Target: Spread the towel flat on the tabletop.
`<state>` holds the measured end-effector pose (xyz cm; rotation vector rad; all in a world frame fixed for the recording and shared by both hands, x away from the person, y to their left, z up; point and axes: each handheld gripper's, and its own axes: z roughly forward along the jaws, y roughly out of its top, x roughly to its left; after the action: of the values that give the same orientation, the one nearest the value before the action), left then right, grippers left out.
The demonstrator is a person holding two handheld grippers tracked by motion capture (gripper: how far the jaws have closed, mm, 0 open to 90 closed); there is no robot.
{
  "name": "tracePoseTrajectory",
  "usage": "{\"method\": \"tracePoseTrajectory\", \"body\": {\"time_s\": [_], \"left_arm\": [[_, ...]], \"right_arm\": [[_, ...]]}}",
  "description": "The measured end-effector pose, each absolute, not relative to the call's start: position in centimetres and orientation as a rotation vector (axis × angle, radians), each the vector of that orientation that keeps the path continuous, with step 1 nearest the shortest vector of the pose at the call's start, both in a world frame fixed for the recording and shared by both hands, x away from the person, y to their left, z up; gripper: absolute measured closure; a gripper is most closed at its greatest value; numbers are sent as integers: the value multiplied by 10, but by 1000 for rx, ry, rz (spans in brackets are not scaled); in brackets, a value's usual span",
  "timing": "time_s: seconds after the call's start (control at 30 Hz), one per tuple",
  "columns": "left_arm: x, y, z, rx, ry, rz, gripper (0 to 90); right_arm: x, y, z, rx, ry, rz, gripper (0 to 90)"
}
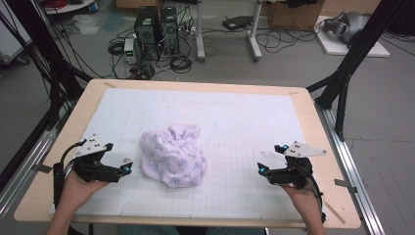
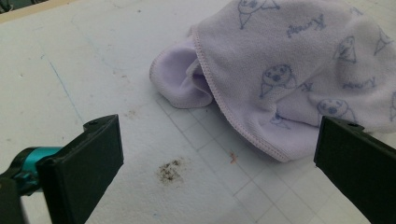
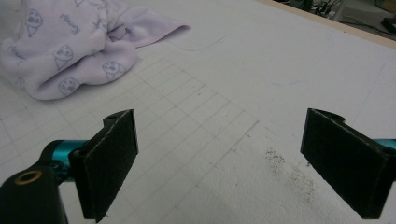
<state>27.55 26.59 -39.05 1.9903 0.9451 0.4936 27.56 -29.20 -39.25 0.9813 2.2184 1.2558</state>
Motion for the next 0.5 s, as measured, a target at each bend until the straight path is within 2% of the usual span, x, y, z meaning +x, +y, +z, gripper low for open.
{"method": "tracePoseTrajectory", "body": {"time_s": [0.5], "left_arm": [[277, 265, -387, 2006, 935, 489, 18]], "right_arm": [[279, -293, -393, 989, 2224, 1265, 103]]}}
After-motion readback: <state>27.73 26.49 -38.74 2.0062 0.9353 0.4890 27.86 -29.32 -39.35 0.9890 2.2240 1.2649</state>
